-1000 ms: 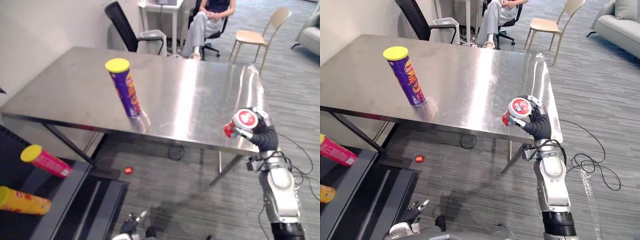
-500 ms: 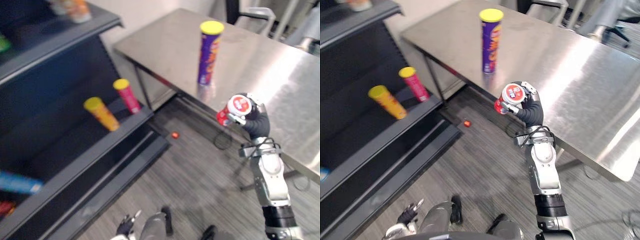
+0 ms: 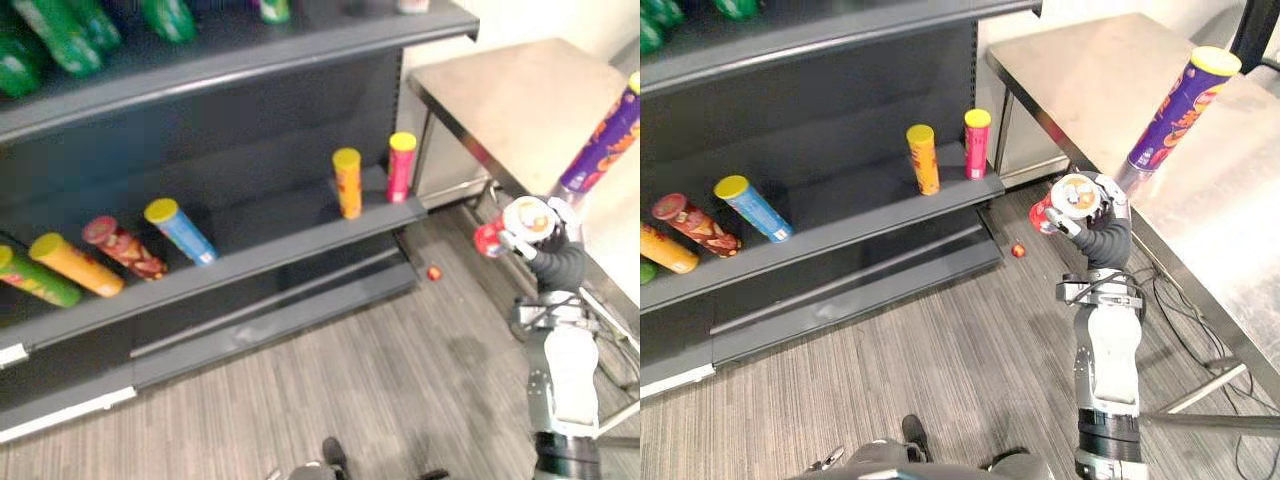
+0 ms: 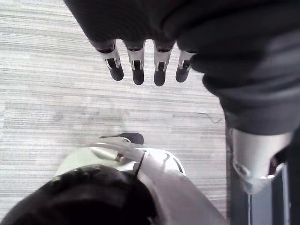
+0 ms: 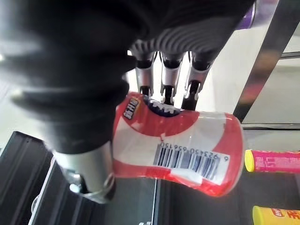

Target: Put the gum and the chips on the shelf.

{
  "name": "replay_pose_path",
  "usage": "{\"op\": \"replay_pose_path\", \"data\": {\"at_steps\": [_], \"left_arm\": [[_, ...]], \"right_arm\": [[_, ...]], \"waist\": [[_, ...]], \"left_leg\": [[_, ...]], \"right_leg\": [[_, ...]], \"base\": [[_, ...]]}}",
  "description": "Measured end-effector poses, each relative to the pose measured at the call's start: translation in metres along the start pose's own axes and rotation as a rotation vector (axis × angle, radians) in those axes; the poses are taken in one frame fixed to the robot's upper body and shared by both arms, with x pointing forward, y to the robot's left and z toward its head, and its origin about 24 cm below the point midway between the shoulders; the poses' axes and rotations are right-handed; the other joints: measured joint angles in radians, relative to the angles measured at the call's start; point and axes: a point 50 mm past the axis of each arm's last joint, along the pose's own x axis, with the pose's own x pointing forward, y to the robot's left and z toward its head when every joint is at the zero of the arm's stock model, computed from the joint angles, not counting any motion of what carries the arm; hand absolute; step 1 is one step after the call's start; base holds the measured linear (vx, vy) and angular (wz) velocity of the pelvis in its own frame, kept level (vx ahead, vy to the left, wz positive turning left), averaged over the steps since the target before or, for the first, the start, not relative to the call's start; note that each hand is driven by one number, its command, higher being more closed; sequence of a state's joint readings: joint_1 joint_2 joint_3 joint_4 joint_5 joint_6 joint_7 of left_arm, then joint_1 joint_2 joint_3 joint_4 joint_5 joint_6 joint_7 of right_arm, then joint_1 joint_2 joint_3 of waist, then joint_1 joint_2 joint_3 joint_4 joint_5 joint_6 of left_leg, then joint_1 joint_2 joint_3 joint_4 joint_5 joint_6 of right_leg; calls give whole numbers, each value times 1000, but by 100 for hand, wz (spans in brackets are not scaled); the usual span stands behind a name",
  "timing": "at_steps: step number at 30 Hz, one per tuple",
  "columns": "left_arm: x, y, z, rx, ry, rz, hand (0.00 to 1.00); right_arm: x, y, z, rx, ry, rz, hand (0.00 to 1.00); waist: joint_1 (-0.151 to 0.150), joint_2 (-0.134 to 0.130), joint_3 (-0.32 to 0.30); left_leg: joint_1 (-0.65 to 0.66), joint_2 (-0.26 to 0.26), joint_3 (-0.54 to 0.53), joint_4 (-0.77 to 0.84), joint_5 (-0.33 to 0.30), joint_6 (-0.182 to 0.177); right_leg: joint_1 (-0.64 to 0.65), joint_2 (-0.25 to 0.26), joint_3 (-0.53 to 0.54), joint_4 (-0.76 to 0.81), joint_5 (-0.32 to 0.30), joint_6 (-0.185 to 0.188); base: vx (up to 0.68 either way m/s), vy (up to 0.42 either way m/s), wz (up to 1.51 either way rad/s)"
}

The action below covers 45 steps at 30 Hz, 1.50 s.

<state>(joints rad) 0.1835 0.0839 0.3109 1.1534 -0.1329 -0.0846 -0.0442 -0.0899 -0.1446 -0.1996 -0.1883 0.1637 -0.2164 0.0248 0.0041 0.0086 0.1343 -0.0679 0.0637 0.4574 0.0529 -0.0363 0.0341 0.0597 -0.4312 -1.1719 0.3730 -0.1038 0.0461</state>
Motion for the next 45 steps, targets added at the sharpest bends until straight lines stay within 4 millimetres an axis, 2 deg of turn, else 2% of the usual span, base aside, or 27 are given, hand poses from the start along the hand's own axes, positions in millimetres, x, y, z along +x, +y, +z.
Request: {"op": "replay_pose_path", "data": {"at_steps": [1,3,6,9,14,15,19,20,21,22,23,24,25,26,29,30,31,32,33,34,35,37,39,43,45], "left_arm": [[0,4,1,-6,-3,11,0],[0,5,1,-24,-4,19,0],[-2,9,-5,-52,7,33,0],[-3,13,-6,-73,6,46,0],[-3,11,2,-74,-34,26,0],[-2,11,3,-84,-39,23,0],[-2,9,4,-67,-42,11,0],[-2,6,3,-46,-37,-1,0],[-2,6,2,-21,-33,-6,0],[-2,6,2,-6,-32,-7,0],[-2,7,3,21,-31,-7,0],[-1,11,6,27,-35,8,0],[-1,16,8,26,-38,26,0],[-1,18,9,26,-36,32,0],[0,15,10,28,-40,26,0],[0,15,12,29,-44,25,0],[0,16,12,29,-45,26,0],[0,21,13,32,-48,39,0],[0,19,11,7,-42,39,0],[0,17,8,-2,-39,35,0],[-2,13,0,-21,-19,28,0],[-2,10,-1,-32,-14,22,0],[0,5,5,-32,-31,6,0],[2,2,12,-33,-50,-7,0],[1,1,12,-31,-57,-4,0]], "right_arm": [[-5,4,-5,-2,29,20,100],[-11,8,-12,3,69,38,100],[-15,10,-16,5,100,57,100],[-17,11,-21,6,125,83,100],[-24,22,-42,20,226,136,100],[-24,26,-45,22,241,157,100],[-24,35,-49,30,255,212,100],[-23,38,-49,33,254,224,100],[-24,38,-49,33,257,231,100],[-24,38,-49,31,258,239,100],[-26,42,-50,36,264,262,100],[-27,46,-50,41,264,282,100],[-28,52,-48,51,258,307,100],[-28,56,-47,58,253,324,100],[-29,63,-44,69,239,362,100],[-29,63,-41,71,228,369,100],[-29,63,-40,72,222,372,100],[-29,64,-36,75,210,381,100],[-28,62,-36,64,206,390,100],[-28,61,-35,61,201,394,100],[-25,62,-33,69,189,395,100],[-26,57,-34,79,196,374,100],[-25,48,-35,81,201,334,100],[-32,35,-39,78,231,264,100],[-37,38,-43,91,253,264,100]], "waist": [[2,-14,1],[6,-23,2],[28,-25,3],[27,-25,2],[32,-27,2],[39,-28,3],[70,-36,7],[78,-37,8],[70,-35,8],[58,-30,11],[43,-11,22],[30,-14,26],[27,-31,32],[27,-43,34],[23,-51,38],[22,-61,38],[22,-71,35],[23,-104,24],[26,-92,18],[25,-76,11],[27,-47,9],[16,-25,3],[-3,-26,3],[-2,-28,3],[3,-27,2]], "left_leg": [[5,-13,1,-31,14,6],[23,-26,6,-91,33,0],[38,-27,30,-140,42,-9],[48,-22,34,-154,60,-20],[36,-7,19,-147,71,-19],[32,-5,9,-146,80,-9],[18,-2,-39,-81,50,-10],[17,-6,-71,-71,32,-11],[17,-9,-127,-41,11,3],[14,5,-159,-24,2,16],[-2,24,-230,0,-13,10],[-3,33,-274,0,-14,10],[5,28,-313,-3,-14,9],[12,20,-340,-3,-16,7],[32,-3,-444,4,-19,-10],[36,-21,-487,5,-20,-22],[38,-35,-510,6,-24,-29],[39,-64,-542,5,-31,-47],[38,-44,-575,5,-40,-71],[32,-22,-573,-1,-36,-82],[32,23,-584,-26,-16,-109],[15,63,-603,-62,20,-134],[-12,76,-574,-75,52,-138],[0,68,-411,-87,101,-133],[21,60,-383,-96,104,-133]], "right_leg": [[-7,-2,6,-9,0,0],[-19,12,26,-36,13,-2],[-34,47,62,-97,44,8],[-34,70,80,-127,53,1],[-30,92,85,-131,49,-7],[-27,99,85,-137,51,-7],[17,112,124,-155,68,-10],[13,94,215,-104,68,-11],[-26,72,403,12,75,-86],[-74,78,532,86,83,-123],[-123,164,781,95,-9,-57],[-141,227,903,64,-54,-35],[-163,259,982,22,-59,-26],[-179,264,1008,-12,-54,-17],[-221,291,1099,-75,-31,17],[-225,287,1140,-101,-22,26],[-223,279,1151,-117,-9,37],[-221,249,1148,-147,30,50],[-209,258,1107,-139,20,73],[-201,272,1088,-153,14,64],[-191,306,1041,-180,7,45],[-178,334,968,-202,7,25],[-157,339,880,-215,-3,10],[-82,322,791,-240,-3,10],[-51,318,790,-260,-4,11]], "base": [[-73,67,0],[-85,41,-13],[-54,9,-27],[13,-16,-14],[63,-37,5],[134,-64,35],[108,-3,43],[133,76,89],[138,86,97],[129,26,131],[106,-37,130],[100,-57,150],[91,-31,121],[91,-34,98],[149,-119,117],[144,-178,123],[147,-252,137],[164,-314,125],[167,-320,112],[203,-346,82],[165,-260,53],[196,-275,90],[154,-182,108],[75,-7,68],[34,39,20]]}}
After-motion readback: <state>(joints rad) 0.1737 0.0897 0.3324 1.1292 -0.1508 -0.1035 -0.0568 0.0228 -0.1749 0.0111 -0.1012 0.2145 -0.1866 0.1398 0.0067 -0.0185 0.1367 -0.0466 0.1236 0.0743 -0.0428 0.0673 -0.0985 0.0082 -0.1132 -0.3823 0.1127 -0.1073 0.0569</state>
